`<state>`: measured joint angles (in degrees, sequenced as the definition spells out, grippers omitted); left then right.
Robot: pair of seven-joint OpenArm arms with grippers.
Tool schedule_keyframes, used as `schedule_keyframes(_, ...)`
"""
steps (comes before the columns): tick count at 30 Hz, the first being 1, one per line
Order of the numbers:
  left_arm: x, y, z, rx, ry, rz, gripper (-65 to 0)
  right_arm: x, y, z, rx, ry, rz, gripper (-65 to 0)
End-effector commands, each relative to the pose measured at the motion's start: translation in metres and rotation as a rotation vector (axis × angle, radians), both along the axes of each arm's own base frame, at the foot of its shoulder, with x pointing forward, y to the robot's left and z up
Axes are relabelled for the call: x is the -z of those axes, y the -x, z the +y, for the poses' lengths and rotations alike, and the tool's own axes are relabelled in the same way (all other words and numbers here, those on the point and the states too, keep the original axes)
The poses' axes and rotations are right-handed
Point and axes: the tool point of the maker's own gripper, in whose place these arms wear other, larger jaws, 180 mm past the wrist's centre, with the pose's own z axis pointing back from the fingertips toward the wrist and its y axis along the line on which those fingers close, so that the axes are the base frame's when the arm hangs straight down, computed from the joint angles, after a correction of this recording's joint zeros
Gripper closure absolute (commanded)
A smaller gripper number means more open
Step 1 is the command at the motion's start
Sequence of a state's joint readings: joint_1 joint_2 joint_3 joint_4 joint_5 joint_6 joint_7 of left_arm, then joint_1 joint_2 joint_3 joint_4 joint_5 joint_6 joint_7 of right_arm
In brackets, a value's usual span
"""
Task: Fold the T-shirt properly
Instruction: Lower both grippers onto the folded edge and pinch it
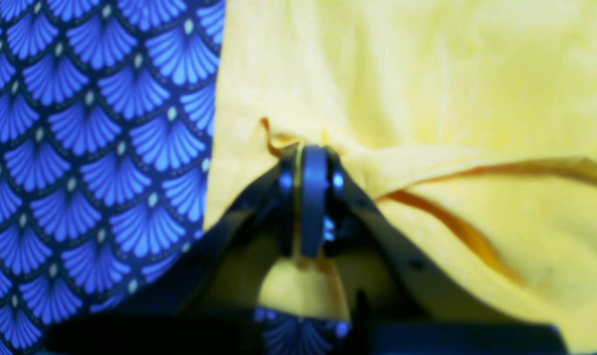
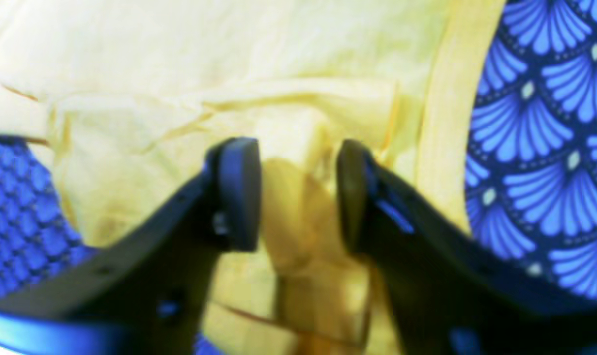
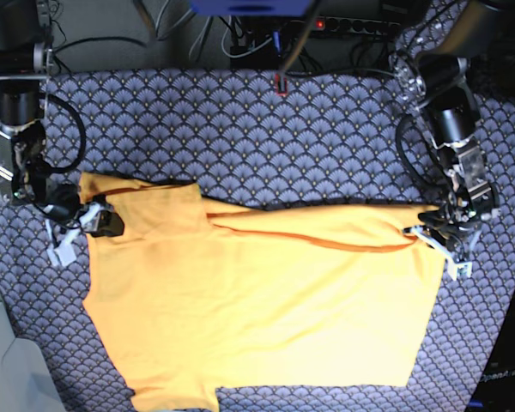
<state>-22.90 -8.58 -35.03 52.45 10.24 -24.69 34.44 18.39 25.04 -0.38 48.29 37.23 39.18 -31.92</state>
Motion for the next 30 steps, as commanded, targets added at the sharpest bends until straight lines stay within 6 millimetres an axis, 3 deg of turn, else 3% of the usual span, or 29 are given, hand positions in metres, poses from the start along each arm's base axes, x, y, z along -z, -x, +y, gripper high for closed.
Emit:
schedule_keyframes(1,-0.018,-0.013,0.005,0.0,-0.011,-0.048,0.0,-0.008,-0.006,0.0,-0.021,0.013,-0.018,-16.9)
schedule_keyframes(3,-0.017,-0.012,0.005,0.0,-0.011,-0.046,0.0,-0.008,-0.006,-0.001,-0.02,0.021,-0.019,-4.9)
schedule_keyframes(5,-0.017,-0.012,0.005,0.0,-0.011,-0.046,0.0,-0.01,-0.008,-0.001,-0.013,0.014,-0.032,0.0)
schedule_keyframes(10,-0.017,-0.012,0.005,0.001,-0.012,-0.045,0.0,-0.016,-0.013,-0.004,0.0,0.009,-0.054,0.0)
schedule_keyframes(21,-0.022,-0.015,0.01,-0.003,-0.02,-0.054,0.0,-0.066,-0.056,-0.016,0.003,0.039,-0.164,0.0)
schedule_keyframes(26,-0.055,-0.026,0.015,-0.004,-0.068,-0.129,0.0,-0.073,-0.06,-0.023,0.011,0.05,-0.176,0.0)
schedule_keyframes(30,-0.064,-0.028,0.02,-0.007,-0.091,-0.146,0.0,-0.076,-0.062,-0.025,0.012,0.052,-0.182,0.0)
